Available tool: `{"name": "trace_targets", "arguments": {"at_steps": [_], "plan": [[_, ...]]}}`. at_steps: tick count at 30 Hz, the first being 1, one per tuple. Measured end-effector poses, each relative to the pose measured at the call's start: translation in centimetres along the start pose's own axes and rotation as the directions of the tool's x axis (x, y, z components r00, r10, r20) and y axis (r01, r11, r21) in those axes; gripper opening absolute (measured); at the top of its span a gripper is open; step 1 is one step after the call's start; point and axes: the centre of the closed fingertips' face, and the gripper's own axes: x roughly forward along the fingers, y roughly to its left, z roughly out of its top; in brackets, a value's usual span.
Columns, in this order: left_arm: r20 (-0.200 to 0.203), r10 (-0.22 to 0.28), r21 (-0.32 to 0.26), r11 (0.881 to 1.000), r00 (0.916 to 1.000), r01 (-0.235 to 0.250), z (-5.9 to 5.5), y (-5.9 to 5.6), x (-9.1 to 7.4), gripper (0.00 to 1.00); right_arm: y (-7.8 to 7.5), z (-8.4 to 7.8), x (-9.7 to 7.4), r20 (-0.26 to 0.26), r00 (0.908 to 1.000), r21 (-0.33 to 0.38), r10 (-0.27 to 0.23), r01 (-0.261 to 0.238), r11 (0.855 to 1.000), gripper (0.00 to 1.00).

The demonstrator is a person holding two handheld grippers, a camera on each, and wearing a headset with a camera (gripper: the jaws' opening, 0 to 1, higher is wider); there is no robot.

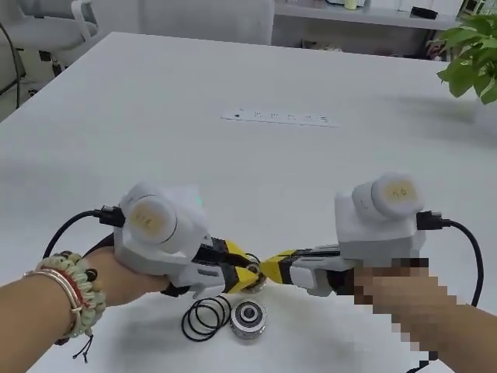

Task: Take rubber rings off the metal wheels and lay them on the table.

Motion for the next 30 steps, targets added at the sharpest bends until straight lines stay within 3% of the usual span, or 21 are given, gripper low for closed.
{"name": "trace_targets", "arguments": {"at_steps": [4,11,16,21,25,30], "plan": [[-0.010,-0.003,-0.037,0.999,0.9999,0.003,0.1,0.0,0.0,0.08,0.0,-0.2,0.0,-0.008,1.0000,0.006,0.005,-0.005,1.000,0.00],[-0.046,-0.037,-0.033,0.999,0.9982,0.036,0.1,-0.6,-0.1,0.15,-0.6,-0.5,-0.1,-0.020,0.9997,0.044,-0.013,0.013,0.999,0.00],[-0.029,-0.038,-0.038,0.999,0.9989,0.037,0.9,-0.2,-1.0,0.17,-0.7,-0.3,-0.3,-0.014,0.9998,0.062,-0.013,0.013,0.998,0.00],[0.004,0.003,-0.043,0.999,1.0000,-0.002,2.0,0.8,-2.2,0.28,-0.6,-0.2,-0.4,-0.012,0.9998,0.065,-0.014,0.015,0.998,0.00],[-0.003,0.014,-0.024,1.000,0.9999,-0.014,2.1,0.9,-2.8,0.30,-0.7,-0.1,-0.4,-0.011,0.9998,0.065,-0.015,0.016,0.998,0.00],[-0.024,-0.010,-0.002,1.000,0.9997,0.010,2.1,0.3,-3.1,0.40,-0.5,0.4,-0.8,0.001,0.9999,0.048,-0.017,0.017,0.999,0.00]]}}
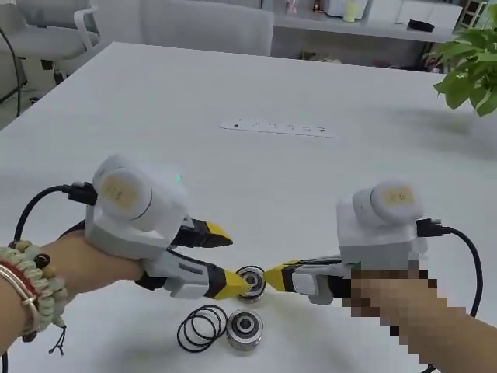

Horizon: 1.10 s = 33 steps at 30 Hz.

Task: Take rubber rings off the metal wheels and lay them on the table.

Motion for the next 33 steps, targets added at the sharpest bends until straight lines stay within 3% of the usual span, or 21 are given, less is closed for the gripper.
{"name": "trace_targets", "arguments": {"at_steps": [4,8,12,17,26,33], "plan": [[-0.011,-0.015,0.011,1.000,0.9998,0.015,0.8,-0.5,-0.5,0.48,0.2,0.5,-0.3,0.014,0.9999,-0.011,-0.002,0.003,1.000,0.00],[-0.046,-0.023,0.093,0.995,0.9987,0.027,1.8,-1.0,-1.6,0.52,0.7,1.5,-1.0,0.045,0.9990,-0.037,-0.007,0.009,0.999,0.00],[-0.044,-0.023,0.126,0.992,0.9988,0.029,2.8,-1.6,-3.3,0.61,1.2,2.0,-1.4,0.065,0.9979,-0.043,0.002,0.001,0.999,0.00],[-0.024,-0.019,0.131,0.991,0.9995,0.021,3.2,-2.6,-5.7,0.64,1.6,2.5,-1.5,0.079,0.9968,-0.070,0.005,0.000,0.998,0.00],[-0.019,0.048,0.117,0.992,0.9987,-0.045,2.3,-3.2,-9.7,0.69,2.3,2.8,-1.6,0.088,0.9957,-0.089,0.029,-0.022,0.996,0.00],[0.002,0.137,0.056,0.989,0.9905,-0.137,1.1,-3.2,-12.5,0.69,2.9,3.1,-1.6,0.095,0.9942,-0.094,0.050,-0.041,0.995,0.00]]}}
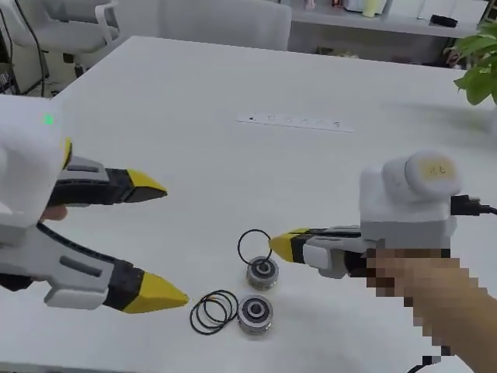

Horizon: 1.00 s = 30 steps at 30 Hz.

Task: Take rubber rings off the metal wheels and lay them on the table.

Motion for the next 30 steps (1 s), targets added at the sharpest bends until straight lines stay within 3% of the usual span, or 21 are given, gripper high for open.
{"name": "trace_targets", "arguments": {"at_steps": [6,15,23,30], "plan": [[-0.004,0.052,-0.065,0.997,0.9986,-0.052,-1.6,0.0,-0.8,0.70,0.9,0.4,0.2,0.015,0.9994,0.001,0.031,-0.031,1.000,0.00],[0.003,0.068,-0.150,0.986,0.9977,-0.067,-3.2,-1.9,-1.0,0.69,2.0,0.2,0.5,0.007,0.9978,-0.008,0.066,-0.066,0.998,0.00],[0.008,0.077,-0.207,0.976,0.9970,-0.074,-4.2,-2.8,-0.9,0.68,3.7,-2.2,1.9,-0.082,0.9897,-0.039,0.117,-0.121,0.992,0.00],[-0.023,0.100,-0.224,0.969,0.9947,-0.103,-5.0,-2.6,-0.7,0.66,4.2,-3.9,3.0,-0.143,0.9834,-0.122,0.112,-0.130,0.984,0.00]]}}
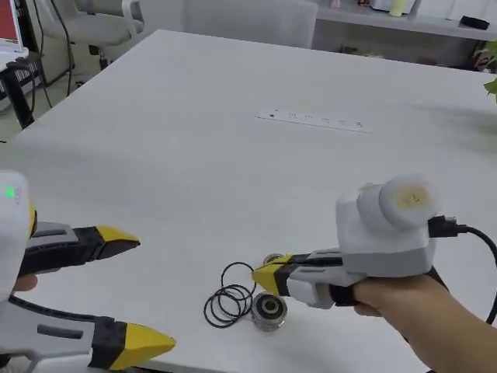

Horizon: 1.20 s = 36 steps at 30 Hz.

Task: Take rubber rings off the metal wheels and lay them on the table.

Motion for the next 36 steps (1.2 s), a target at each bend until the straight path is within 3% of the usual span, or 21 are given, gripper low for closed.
{"name": "trace_targets", "arguments": {"at_steps": [4,7,11,19,26,31,36], "plan": [[-0.001,0.000,-0.006,1.000,1.0000,0.000,0.0,0.0,0.0,0.65,-0.6,-0.2,0.4,-0.001,0.9997,-0.056,-0.023,0.023,0.998,0.01],[-0.004,-0.001,-0.012,1.000,1.0000,0.001,-0.1,0.0,0.1,0.65,-1.3,-0.3,0.3,-0.005,0.9986,-0.070,-0.053,0.053,0.996,0.10],[-0.002,0.001,-0.021,1.000,1.0000,-0.001,-0.2,0.1,0.1,0.65,-2.1,-0.2,-0.1,0.001,0.9977,-0.037,-0.067,0.067,0.997,0.05],[0.005,-0.006,-0.023,1.000,1.0000,0.006,-0.1,-0.1,0.1,0.65,-3.2,1.4,-1.6,0.063,0.9925,0.005,-0.105,0.105,0.994,0.05],[0.014,-0.015,-0.021,1.000,0.9998,0.015,0.1,-0.3,0.1,0.65,-4.1,3.2,-3.4,0.143,0.9799,0.074,-0.139,0.129,0.989,0.05],[0.026,-0.018,-0.020,1.000,0.9995,0.019,0.3,-0.3,0.1,0.66,-5.0,4.5,-5.1,0.207,0.9633,0.105,-0.171,0.151,0.983,0.06],[0.043,-0.039,-0.032,0.999,0.9983,0.040,0.5,-0.6,0.2,0.69,-6.0,4.6,-6.4,0.212,0.9552,0.083,-0.207,0.193,0.978,0.11]]}}
